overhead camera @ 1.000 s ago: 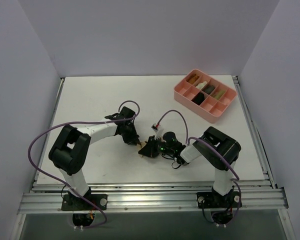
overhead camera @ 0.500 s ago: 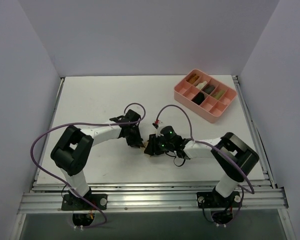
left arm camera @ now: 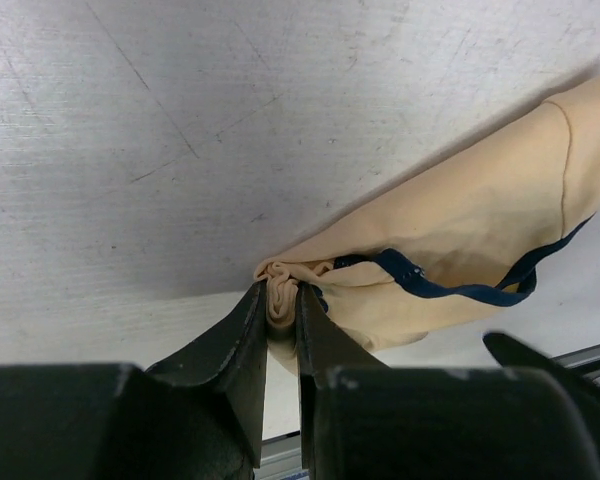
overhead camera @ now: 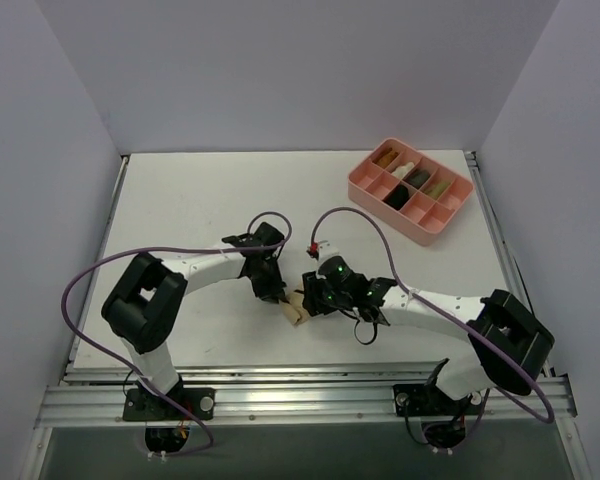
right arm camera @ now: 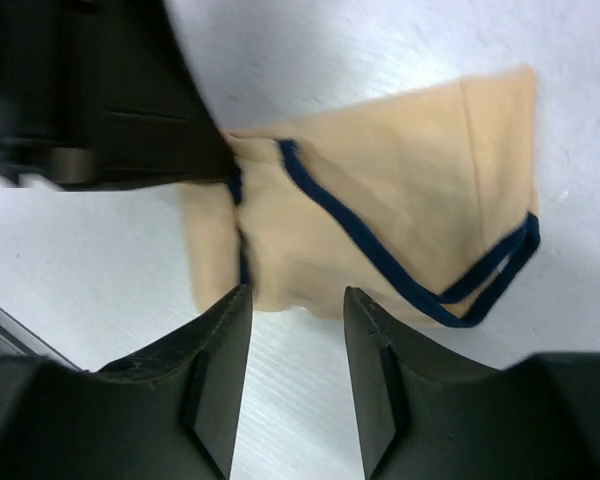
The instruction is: Roll the underwear
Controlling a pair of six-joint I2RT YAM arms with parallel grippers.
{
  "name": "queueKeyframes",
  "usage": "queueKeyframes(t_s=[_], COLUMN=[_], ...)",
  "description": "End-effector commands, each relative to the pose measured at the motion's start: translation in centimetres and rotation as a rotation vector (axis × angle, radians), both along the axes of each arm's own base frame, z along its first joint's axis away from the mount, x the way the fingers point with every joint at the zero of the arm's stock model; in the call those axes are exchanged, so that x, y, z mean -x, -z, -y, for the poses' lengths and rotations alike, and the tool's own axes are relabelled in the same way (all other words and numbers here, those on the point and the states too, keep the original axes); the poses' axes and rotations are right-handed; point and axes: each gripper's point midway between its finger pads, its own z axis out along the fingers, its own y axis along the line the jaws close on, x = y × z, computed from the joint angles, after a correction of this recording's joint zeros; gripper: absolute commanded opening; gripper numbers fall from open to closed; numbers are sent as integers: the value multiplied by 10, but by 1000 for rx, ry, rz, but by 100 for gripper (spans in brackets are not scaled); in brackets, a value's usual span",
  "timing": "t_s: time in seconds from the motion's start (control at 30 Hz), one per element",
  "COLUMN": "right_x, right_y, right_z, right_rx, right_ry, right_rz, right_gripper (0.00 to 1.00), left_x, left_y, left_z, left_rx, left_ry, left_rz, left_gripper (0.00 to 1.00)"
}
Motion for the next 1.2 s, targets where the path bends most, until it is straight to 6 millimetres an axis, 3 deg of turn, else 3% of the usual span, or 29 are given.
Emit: queueKeyframes(t_s=[0.0,0.2,0.5,0.63,1.17], right_x=[-13,1,21,20,13], right_y=[-39,-47,-18,1,11], right_z=[-7,-36,-61,-55,-62], right_rx=[113,255,461,559,681], right_ry=[-46,-169,-310,-311,-336], right_rz=[177,314,412,431,488], right_gripper=[38,41,42,42,40], left_x=[33,33,37,37,43], left_y=[26,24,27,26,30], left_z=[-35,-32,-30,-29,-34], left_rx=[-199,-201,-196,-197,-211], left_ry=[19,20,17,17,7], left_rz=[-135,-150,-186,-190,-211], left_gripper=[9,8,8,8,7])
